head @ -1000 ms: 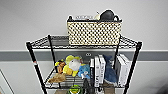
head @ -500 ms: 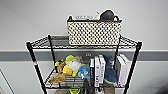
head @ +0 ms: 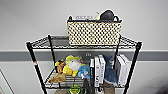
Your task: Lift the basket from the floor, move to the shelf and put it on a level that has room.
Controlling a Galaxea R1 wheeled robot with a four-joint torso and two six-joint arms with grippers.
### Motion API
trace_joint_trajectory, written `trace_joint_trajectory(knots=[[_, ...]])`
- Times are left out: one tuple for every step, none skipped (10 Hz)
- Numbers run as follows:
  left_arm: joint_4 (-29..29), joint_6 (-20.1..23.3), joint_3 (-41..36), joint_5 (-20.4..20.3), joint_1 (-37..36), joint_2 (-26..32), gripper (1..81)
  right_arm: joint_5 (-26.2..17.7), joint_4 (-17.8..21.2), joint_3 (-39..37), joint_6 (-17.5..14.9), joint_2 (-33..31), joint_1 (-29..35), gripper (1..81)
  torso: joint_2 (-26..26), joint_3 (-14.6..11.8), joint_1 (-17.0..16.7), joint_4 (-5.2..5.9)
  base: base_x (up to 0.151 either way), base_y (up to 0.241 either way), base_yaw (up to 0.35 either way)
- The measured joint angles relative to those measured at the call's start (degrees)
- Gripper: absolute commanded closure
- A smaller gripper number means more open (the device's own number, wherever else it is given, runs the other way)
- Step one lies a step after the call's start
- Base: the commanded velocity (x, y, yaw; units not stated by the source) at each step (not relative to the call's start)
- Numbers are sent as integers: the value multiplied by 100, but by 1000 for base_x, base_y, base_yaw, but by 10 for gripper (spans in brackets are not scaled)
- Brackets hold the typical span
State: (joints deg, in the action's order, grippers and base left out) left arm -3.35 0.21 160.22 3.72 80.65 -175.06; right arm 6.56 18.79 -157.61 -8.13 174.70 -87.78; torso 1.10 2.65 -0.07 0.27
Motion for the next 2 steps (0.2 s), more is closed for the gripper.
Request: trace_joint_trajectory(knots=[[0, 0, 1, -30, 5, -2, 10, 60, -2, -7, 0, 55, 24, 10, 0, 0, 0, 0, 0, 0, 0], [0, 0, 0, -44, 2, -9, 10, 83, -18, -7, 0, 107, 35, 10, 0, 0, 0, 0, 0, 0, 0]])
